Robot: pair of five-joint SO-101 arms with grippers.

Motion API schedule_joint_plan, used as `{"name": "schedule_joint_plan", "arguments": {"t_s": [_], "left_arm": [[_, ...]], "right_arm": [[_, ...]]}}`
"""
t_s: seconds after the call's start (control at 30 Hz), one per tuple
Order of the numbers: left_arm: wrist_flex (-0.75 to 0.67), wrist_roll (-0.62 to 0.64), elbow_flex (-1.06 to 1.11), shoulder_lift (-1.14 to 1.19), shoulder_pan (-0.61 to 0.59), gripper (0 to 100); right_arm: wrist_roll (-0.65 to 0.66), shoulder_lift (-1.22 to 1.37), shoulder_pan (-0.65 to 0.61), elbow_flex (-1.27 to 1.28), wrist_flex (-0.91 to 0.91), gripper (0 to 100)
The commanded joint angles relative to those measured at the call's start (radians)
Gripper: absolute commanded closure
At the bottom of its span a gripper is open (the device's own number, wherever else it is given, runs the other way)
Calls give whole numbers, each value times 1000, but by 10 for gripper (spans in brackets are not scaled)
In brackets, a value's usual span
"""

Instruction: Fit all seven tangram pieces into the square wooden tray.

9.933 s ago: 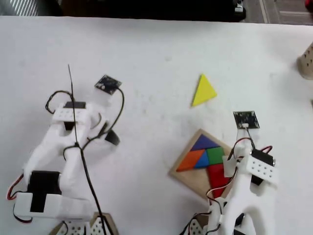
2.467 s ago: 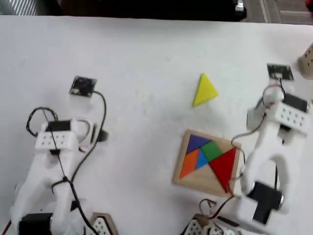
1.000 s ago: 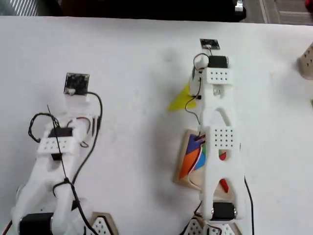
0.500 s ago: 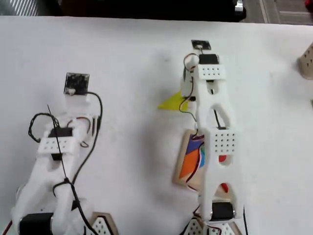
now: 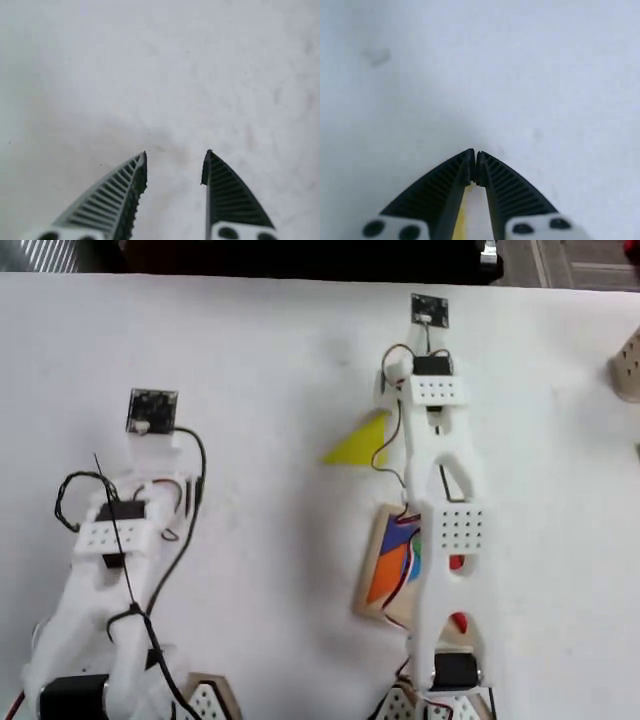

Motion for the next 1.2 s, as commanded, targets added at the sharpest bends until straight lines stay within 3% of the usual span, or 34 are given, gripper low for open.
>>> {"name": "schedule_joint_plan", "arguments": {"t_s": [0.0, 0.23, 0.5, 0.83, 1.03, 1.17], "left_arm": [[-21, 5, -3, -38, -10, 806], [-21, 5, -3, -38, -10, 806], [-21, 5, -5, -38, -10, 805], [-21, 5, -6, -38, -8, 805], [-21, 5, -6, -38, -5, 804], [-14, 5, -9, -50, 1, 780]], "right_arm": [[71, -24, -48, -54, 102, 981], [84, -22, -127, -92, 314, 981], [-37, -47, -211, -86, 544, 981], [-63, -318, -252, 302, 469, 981], [-51, -595, -202, 628, 305, 981], [49, -746, -131, 824, 252, 981]]}}
